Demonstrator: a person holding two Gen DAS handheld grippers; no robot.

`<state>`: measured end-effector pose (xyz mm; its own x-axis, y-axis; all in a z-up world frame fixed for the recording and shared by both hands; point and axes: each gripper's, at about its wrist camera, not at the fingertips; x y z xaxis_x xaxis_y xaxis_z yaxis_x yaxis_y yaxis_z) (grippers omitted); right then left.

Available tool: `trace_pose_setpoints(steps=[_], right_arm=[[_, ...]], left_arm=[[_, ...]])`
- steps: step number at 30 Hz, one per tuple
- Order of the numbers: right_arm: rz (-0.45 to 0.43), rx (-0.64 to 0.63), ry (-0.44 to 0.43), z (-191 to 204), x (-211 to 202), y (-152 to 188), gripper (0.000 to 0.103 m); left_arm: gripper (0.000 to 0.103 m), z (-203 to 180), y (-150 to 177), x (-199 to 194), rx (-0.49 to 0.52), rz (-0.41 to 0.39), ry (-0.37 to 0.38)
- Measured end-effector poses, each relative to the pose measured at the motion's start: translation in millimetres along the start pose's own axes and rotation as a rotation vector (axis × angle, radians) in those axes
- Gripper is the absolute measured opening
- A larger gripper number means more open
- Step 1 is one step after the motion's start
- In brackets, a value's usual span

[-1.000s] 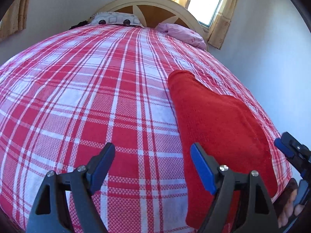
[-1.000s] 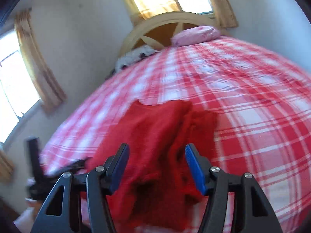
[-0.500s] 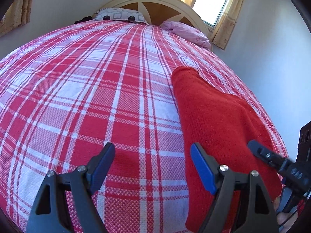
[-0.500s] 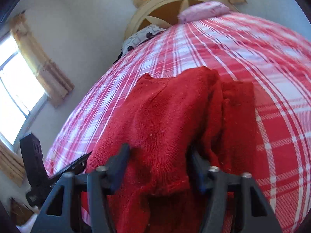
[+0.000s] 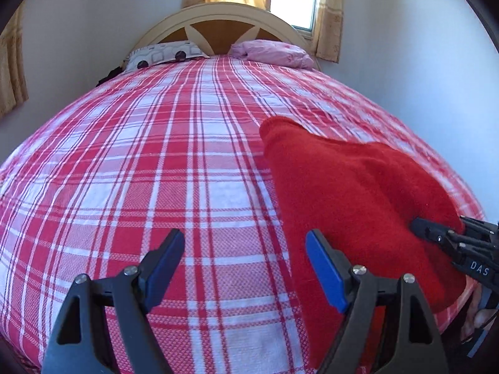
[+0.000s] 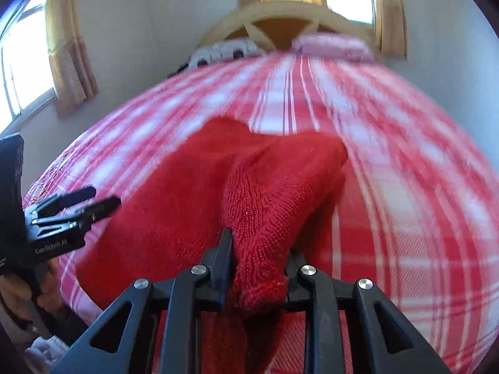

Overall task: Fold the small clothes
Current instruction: 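Grasp the folded sweater edge with the right gripper and straighten it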

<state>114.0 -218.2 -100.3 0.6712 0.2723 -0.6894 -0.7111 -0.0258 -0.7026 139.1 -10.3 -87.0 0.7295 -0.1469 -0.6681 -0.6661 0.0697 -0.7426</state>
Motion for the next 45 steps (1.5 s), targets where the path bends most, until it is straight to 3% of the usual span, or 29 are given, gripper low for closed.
trace_pose_setpoints(steps=[4,8,10,13,15,19,24,26,32,37,40,43,45], right_arm=[[-0.03,0.047,-0.049,-9.5,2.1,2.9,0.027],[-0.039,0.052,-0.102,-19.7,-1.9,-0.8,0.04],[-0.097,0.138,-0.126,-32.8,-22.3,-1.3,0.041],[-0.203,0.14,-0.053,-30.1,-58.8,3.4,0.041],[-0.199,0.092,-0.046,-13.6,-68.0,7.1,0.036],[-0.139,0.043,-0.118,20.0,-58.6,20.7,0.034],[-0.014,0.125,-0.107,11.1,-20.1,50.7,0.032],[-0.063,0.162,-0.138,3.5,-23.8,60.0,0.032],[-0.05,0.172,-0.125,4.0,-28.2,59.5,0.032],[-0.017,0.162,-0.127,9.2,-44.9,64.9,0.034],[-0.073,0.129,-0.119,14.2,-66.4,53.3,0.034],[-0.135,0.112,-0.068,11.7,-74.3,34.8,0.053],[-0.153,0.098,-0.023,10.5,-70.0,21.4,0.055]], left_arm=[[0.083,-1.9,4.0,1.4,0.014,-0.026,-0.045],[0.083,10.7,-3.9,-5.5,-0.004,-0.007,-0.023],[0.083,20.2,-8.8,-17.4,-0.027,-0.034,-0.013],[0.083,16.0,-15.7,-28.2,-0.019,-0.066,0.011],[0.083,3.7,-17.8,-31.9,0.007,-0.075,0.037],[0.083,-34.2,-7.7,-29.3,0.108,-0.071,0.057],[0.085,-45.3,18.9,-2.6,0.112,0.064,0.047],[0.085,-46.0,22.7,-3.3,0.093,0.073,0.046],[0.085,-51.4,25.5,-11.2,0.127,0.069,0.02],[0.085,-43.4,28.7,-11.0,0.092,0.093,0.057],[0.084,-40.2,26.5,-15.0,0.066,0.112,0.096],[0.083,-36.7,22.6,-18.8,0.037,0.138,0.138],[0.083,-35.5,18.4,-23.9,0.038,0.122,0.144]])
Point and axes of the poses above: each gripper's, at about its wrist camera, not at the fingertips, and x roughly the way its jaws point, z to its left, y to its underside, and after that the axes turned 2 degrees about -y, right-handed
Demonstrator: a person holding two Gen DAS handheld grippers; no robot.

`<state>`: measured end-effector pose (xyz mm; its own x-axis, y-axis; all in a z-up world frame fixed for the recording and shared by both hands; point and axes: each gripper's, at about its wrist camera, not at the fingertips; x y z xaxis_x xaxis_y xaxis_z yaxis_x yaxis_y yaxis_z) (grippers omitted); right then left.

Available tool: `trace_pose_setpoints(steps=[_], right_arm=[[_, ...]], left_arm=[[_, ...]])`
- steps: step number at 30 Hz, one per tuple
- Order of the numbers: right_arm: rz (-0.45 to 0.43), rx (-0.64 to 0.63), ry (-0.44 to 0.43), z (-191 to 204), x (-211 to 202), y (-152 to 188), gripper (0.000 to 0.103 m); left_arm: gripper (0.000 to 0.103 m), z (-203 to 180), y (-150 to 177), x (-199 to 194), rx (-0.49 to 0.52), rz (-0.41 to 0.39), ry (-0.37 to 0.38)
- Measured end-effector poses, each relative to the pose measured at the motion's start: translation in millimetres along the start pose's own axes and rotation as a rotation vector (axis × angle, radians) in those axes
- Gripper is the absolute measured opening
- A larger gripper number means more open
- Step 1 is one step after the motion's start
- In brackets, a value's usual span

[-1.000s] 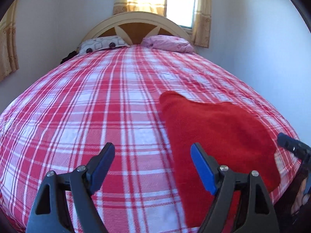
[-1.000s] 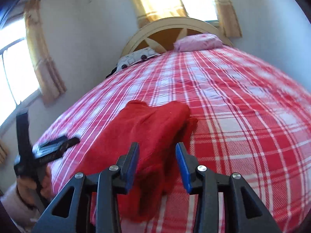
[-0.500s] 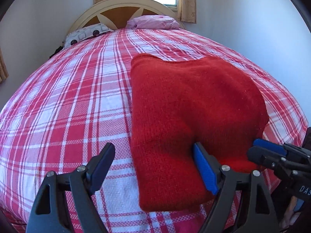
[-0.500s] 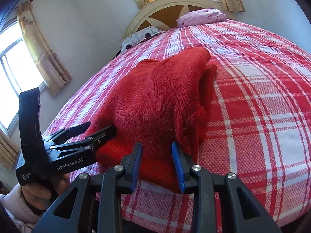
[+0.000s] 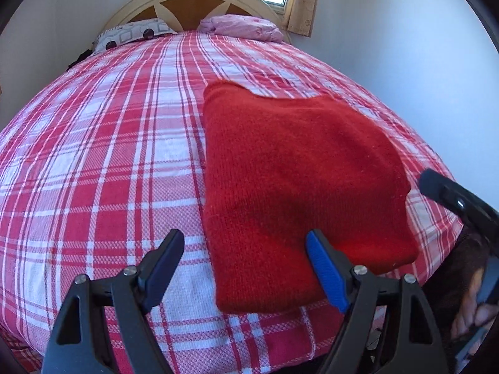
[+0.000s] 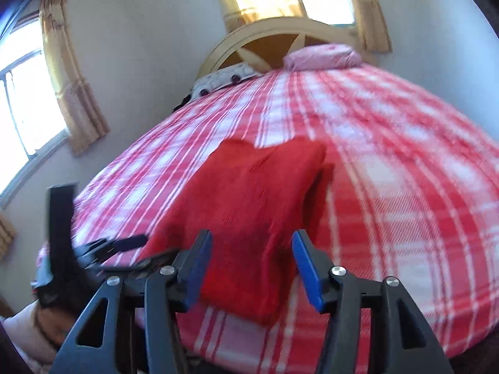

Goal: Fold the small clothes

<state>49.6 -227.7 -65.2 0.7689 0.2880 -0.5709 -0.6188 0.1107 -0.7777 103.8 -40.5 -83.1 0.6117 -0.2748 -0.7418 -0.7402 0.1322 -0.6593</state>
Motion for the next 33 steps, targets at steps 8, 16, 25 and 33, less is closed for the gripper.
trace_pose_setpoints(steps=[8,16,25,33], right_arm=[[0.028,-0.059,0.192,-0.4,55.4,-29.8,0.055],[0.127,0.183,0.073,-40.2,93.9,-26.7,0.055],[0.145,0.243,-0.034,-52.7,110.7,-25.5,0.061],[0.027,0.339,-0.114,-63.4,61.6,-7.6,0.063]], left_arm=[[0.083,1.8,-34.6,8.4,-0.006,-0.03,-0.041],[0.085,-5.5,-44.4,41.7,0.009,0.018,-0.059],[0.098,5.4,-37.7,52.2,-0.081,0.038,-0.019],[0.099,24.2,-35.2,26.0,-0.117,0.017,0.033]])
Point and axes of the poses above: each gripper's, at about its wrist camera, not at the fingertips, and x roughly the way its jaws point, z to its left, y to its underside, and after that the axes turned 2 degrees about -y, right-handed
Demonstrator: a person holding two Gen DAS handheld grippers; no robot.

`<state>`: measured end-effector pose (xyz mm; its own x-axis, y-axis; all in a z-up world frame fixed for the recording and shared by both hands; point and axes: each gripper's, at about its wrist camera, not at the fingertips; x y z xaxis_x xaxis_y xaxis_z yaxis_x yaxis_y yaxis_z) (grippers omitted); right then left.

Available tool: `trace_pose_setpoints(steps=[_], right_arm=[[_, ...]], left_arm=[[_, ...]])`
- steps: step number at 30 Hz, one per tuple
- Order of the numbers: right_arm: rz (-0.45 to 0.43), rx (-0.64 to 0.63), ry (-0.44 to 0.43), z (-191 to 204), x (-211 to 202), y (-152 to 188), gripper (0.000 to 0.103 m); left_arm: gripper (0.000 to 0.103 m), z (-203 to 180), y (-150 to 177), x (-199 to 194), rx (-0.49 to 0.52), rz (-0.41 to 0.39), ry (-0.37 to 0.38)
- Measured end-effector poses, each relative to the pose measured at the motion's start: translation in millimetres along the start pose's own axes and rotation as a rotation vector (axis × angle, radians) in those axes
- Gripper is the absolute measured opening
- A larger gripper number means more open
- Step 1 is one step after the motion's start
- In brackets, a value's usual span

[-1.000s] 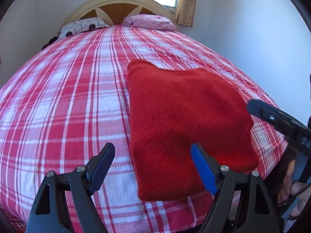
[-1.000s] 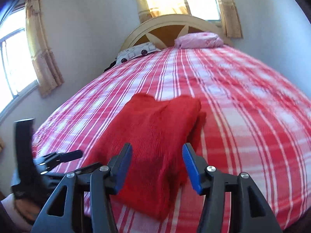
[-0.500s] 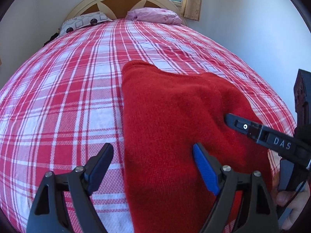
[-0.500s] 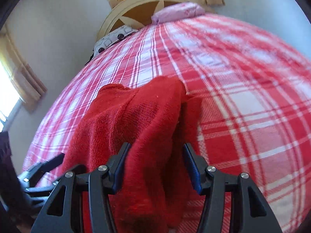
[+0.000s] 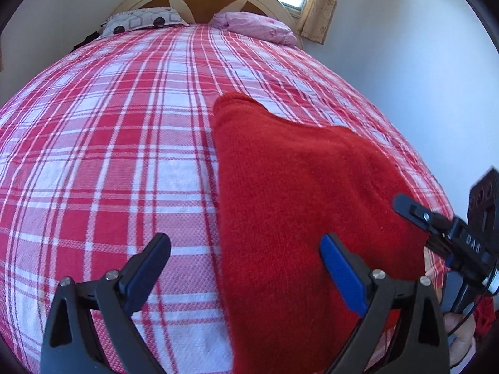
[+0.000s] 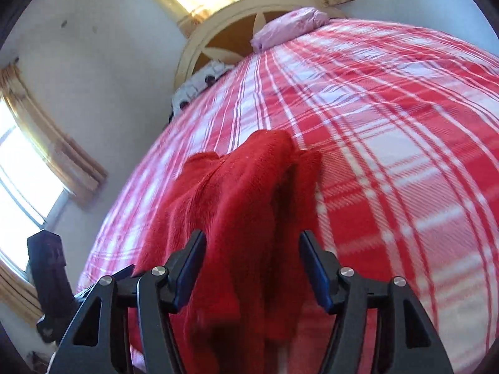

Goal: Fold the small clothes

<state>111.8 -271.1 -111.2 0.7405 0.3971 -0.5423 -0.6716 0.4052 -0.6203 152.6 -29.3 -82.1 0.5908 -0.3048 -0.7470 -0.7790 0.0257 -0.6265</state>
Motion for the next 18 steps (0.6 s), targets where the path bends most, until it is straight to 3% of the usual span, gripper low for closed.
trace_pose_setpoints(steps=[5,13,18], right_arm=[[-0.07,0.048,0.013,-10.1,-29.0,13.2,0.064],[-0.035,0.145,-0.028,-17.7,-21.2,6.9,0.065],[-0.072,0.118,0.001,-12.7,-28.7,5.1,0.065]], left_arm=[[0.099,3.0,-14.1,-5.3,-0.002,-0.034,0.002],[0.099,-15.8,-36.8,10.2,0.071,-0.022,-0.016],[0.099,-23.3,-40.0,23.5,0.099,0.005,-0.041]])
Point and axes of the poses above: each gripper's, at about its wrist camera, not at the fingertips, and x roughly the way its jaws point, z to its left, y to its underside, and after that the axes turned 2 degrees about -y, right-handed
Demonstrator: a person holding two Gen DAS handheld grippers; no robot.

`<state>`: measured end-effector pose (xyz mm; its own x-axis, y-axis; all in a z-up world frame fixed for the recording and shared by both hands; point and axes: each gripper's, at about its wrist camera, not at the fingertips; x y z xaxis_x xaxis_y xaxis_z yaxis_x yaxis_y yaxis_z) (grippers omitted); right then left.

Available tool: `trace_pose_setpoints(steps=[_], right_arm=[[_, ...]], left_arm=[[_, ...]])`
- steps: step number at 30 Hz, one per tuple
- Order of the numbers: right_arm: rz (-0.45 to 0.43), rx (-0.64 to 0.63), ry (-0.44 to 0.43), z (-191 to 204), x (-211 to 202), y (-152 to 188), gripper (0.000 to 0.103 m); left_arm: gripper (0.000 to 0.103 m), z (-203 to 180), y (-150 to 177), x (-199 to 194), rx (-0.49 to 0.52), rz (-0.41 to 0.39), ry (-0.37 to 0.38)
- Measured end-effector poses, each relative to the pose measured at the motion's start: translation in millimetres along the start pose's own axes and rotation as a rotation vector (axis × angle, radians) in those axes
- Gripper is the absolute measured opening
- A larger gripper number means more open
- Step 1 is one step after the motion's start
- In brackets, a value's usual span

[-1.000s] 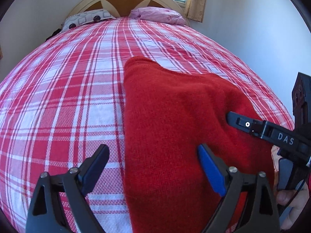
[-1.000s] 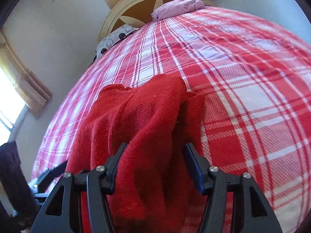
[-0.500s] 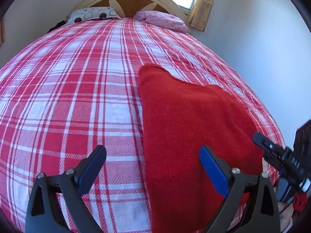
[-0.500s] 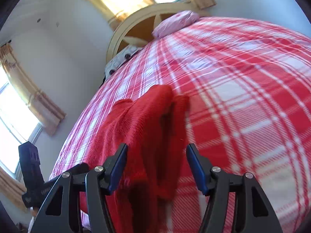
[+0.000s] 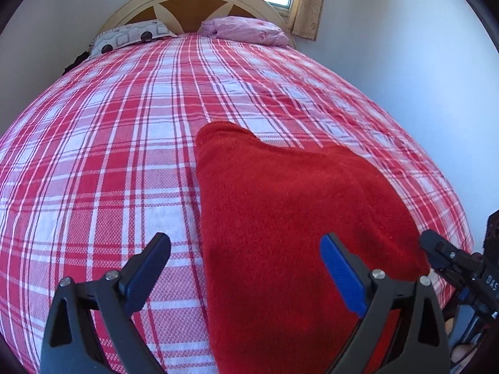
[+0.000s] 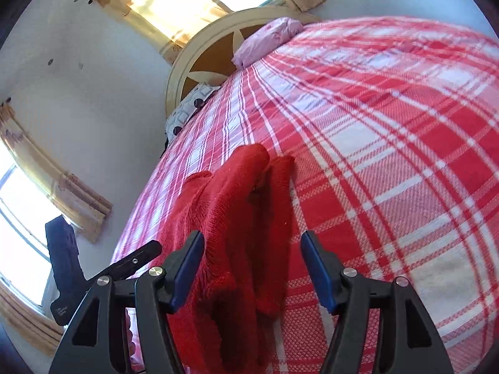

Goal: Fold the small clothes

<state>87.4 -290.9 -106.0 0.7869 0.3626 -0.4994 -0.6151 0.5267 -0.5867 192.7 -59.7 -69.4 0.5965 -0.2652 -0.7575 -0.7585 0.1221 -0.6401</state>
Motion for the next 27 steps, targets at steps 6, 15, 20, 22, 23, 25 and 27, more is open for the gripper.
trace_pose_setpoints(steps=[6,15,20,22,23,25,27], right_arm=[[0.007,-0.053,0.01,9.9,11.6,-16.0,0.066],[0.088,-0.039,0.058,-3.4,61.0,-19.7,0.076],[0.088,-0.062,0.05,-1.2,60.2,-17.8,0.076],[0.096,-0.076,0.038,1.1,60.8,-17.5,0.076],[0.1,-0.087,0.038,2.8,62.6,-17.2,0.076],[0.103,-0.102,0.05,5.9,67.8,-16.7,0.076],[0.107,-0.107,0.056,7.2,72.7,-17.1,0.076]], left_arm=[[0.099,-5.2,0.4,17.5,0.002,0.054,-0.012],[0.1,-3.8,3.5,29.4,-0.016,0.084,0.002],[0.103,0.2,5.2,35.4,-0.056,0.095,0.026],[0.103,0.5,5.8,37.0,-0.059,0.095,0.033],[0.103,0.2,6.0,37.7,-0.058,0.094,0.034],[0.103,-1.3,6.7,38.2,-0.052,0.089,0.031],[0.103,-1.9,6.6,38.8,-0.045,0.086,0.031]])
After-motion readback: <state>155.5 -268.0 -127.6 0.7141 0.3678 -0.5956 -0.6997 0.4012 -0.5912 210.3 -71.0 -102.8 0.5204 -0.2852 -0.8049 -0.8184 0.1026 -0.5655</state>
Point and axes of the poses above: each gripper's, at about its wrist camera, not at the fingertips, and x roughly the way its jaws point, z to its left, y to its underside, and after that the axes turned 2 degrees about -y, right-handed
